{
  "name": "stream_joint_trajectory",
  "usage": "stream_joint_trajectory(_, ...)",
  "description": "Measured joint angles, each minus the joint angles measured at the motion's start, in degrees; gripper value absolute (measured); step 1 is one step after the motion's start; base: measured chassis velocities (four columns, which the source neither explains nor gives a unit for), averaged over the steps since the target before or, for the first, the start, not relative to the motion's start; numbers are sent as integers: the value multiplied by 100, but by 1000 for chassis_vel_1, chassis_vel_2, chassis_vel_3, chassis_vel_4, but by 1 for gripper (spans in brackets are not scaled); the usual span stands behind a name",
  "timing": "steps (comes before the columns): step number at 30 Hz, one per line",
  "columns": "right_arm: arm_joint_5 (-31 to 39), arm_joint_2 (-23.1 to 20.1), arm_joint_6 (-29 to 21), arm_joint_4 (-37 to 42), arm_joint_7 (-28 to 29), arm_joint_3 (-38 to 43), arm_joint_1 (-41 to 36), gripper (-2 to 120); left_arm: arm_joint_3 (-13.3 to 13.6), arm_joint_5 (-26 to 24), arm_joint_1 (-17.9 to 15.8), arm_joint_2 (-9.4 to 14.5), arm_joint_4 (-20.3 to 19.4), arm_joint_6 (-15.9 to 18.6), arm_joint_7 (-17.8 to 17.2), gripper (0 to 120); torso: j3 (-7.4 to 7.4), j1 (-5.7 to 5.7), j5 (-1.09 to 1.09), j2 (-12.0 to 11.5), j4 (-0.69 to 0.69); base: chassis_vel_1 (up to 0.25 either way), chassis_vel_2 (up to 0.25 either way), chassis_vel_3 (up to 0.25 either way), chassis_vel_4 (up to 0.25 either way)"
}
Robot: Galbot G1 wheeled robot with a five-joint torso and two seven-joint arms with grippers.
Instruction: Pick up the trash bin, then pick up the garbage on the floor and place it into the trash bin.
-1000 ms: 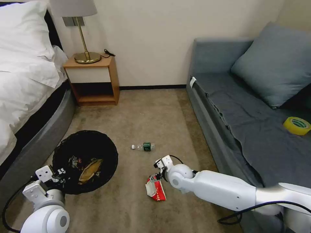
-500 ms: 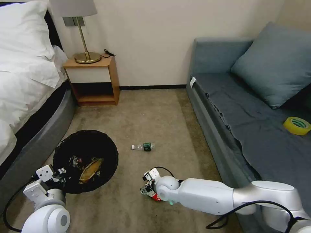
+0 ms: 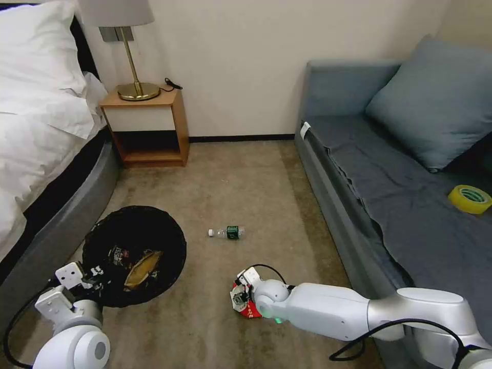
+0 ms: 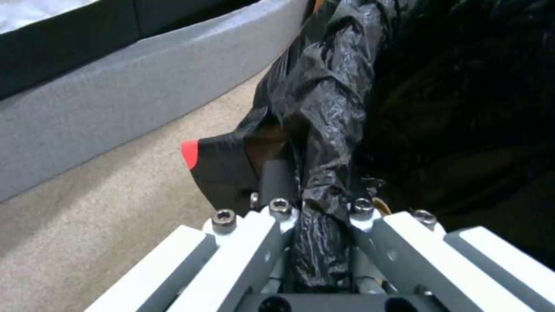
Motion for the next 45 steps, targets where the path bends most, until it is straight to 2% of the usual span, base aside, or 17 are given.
stream_joint_trajectory(3,-106,0,81,-87,-73,-1,-56,66,-2,6,0,-1,12,-2,0,3,0,0,0,0,0,0,0,0,0)
stream_joint_trajectory(5,-120,1,97,-91,-87,5,-71,62,-4,8,-2,-1,20,-5,0,3,0,0,0,0,0,0,0,0,0)
stream_joint_trajectory(8,-150,-21,152,-77,-105,28,-83,48,-7,16,-16,-1,63,-16,0,3,0,0,0,0,1,0,0,0,0)
stream_joint_trajectory(9,-150,-21,152,-77,-105,28,-83,48,-7,16,-16,-1,63,-16,0,3,0,0,0,0,1,0,0,0,0)
stream_joint_trajectory(11,-164,-54,182,-38,-118,30,-86,37,1,28,-26,-2,103,-31,0,3,0,0,0,0,1,0,0,0,0)
stream_joint_trajectory(14,-174,-85,213,-2,-132,30,-90,30,8,37,-37,-2,133,-40,3,3,0,0,0,0,1,0,0,0,0)
stream_joint_trajectory(18,-178,-205,282,163,-178,30,-90,11,15,41,-58,11,158,-42,6,3,0,0,0,0,0,0,0,0,0)
stream_joint_trajectory(20,-177,-227,295,206,-179,31,-90,8,15,41,-65,14,158,-42,6,3,0,0,0,0,0,0,0,0,0)
stream_joint_trajectory(21,-173,-252,306,260,-179,33,-87,1,15,41,-70,18,158,-42,7,3,0,0,0,0,0,0,0,0,0)
stream_joint_trajectory(32,-162,-417,445,558,-65,149,-67,0,33,39,-81,18,184,-32,9,3,0,0,1,0,2,0,0,0,0)
stream_joint_trajectory(36,-174,-902,444,1045,104,634,-47,0,62,29,-82,41,228,-15,9,3,0,0,1,0,0,0,0,0,0)
stream_joint_trajectory(40,-210,-1139,418,1369,188,1042,-47,0,84,13,-94,53,245,9,9,3,0,0,-1,0,-1,0,0,0,0)
stream_joint_trajectory(42,-217,-1395,361,2008,297,1659,-51,0,110,8,-115,69,251,52,6,3,0,0,0,0,-1,0,0,0,0)
stream_joint_trajectory(44,-206,-1453,350,2248,322,1829,-48,0,119,6,-120,71,251,64,6,3,0,0,0,0,0,0,0,0,0)
stream_joint_trajectory(45,-158,-1514,338,2631,363,2073,-32,0,133,0,-124,76,251,85,3,3,0,0,1,0,-1,0,0,0,0)
